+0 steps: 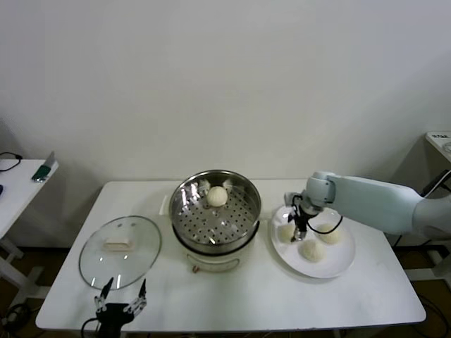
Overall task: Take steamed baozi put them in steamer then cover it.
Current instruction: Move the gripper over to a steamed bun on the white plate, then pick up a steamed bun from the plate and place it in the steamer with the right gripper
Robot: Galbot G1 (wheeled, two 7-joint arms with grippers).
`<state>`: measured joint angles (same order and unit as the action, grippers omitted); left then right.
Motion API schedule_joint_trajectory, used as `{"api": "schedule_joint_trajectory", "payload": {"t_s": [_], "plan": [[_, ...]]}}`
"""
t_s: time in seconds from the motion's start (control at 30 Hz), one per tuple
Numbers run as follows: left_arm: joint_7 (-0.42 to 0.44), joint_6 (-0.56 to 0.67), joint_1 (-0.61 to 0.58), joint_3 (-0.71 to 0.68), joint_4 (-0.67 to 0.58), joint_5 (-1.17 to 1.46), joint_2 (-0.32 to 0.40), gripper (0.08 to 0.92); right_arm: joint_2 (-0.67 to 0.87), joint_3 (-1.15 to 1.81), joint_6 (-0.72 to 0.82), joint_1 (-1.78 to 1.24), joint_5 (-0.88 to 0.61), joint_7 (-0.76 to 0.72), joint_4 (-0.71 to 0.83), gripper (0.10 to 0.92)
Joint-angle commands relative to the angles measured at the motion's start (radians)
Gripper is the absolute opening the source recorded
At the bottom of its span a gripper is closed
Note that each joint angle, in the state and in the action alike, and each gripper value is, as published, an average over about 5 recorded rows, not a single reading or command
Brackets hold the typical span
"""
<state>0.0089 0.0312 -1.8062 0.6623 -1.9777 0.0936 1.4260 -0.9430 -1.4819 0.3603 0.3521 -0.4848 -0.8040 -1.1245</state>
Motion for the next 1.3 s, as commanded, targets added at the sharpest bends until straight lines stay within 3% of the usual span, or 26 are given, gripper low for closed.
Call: {"api": "schedule_joint_trajectory", "payload": {"t_s": [0.03, 0.43, 0.7, 0.93, 1.3], "plan": [[-0.001, -0.001, 0.000, -0.001, -0.003, 0.000, 0.001, 0.823, 0.008, 0.004, -0.011, 0.042, -0.022, -0.034, -0.005, 0.665], [-0.002, -0.005, 0.003, -0.011, -0.010, -0.005, 0.005, 0.823, 0.071, -0.216, -0.100, 0.517, -0.136, -0.175, -0.111, 0.645], [-0.001, -0.010, 0.006, -0.025, -0.018, -0.014, 0.004, 0.823, -0.028, -0.239, -0.039, 0.790, -0.405, -0.151, -0.232, 0.645], [0.000, -0.014, 0.009, -0.043, -0.028, -0.021, 0.009, 0.823, -0.228, -0.098, 0.082, 0.700, -0.549, -0.030, -0.293, 0.645], [0.001, -0.015, -0.001, -0.036, -0.043, -0.018, 0.012, 0.823, -0.540, -0.102, 0.103, 0.454, -0.486, 0.023, -0.091, 0.645]]}}
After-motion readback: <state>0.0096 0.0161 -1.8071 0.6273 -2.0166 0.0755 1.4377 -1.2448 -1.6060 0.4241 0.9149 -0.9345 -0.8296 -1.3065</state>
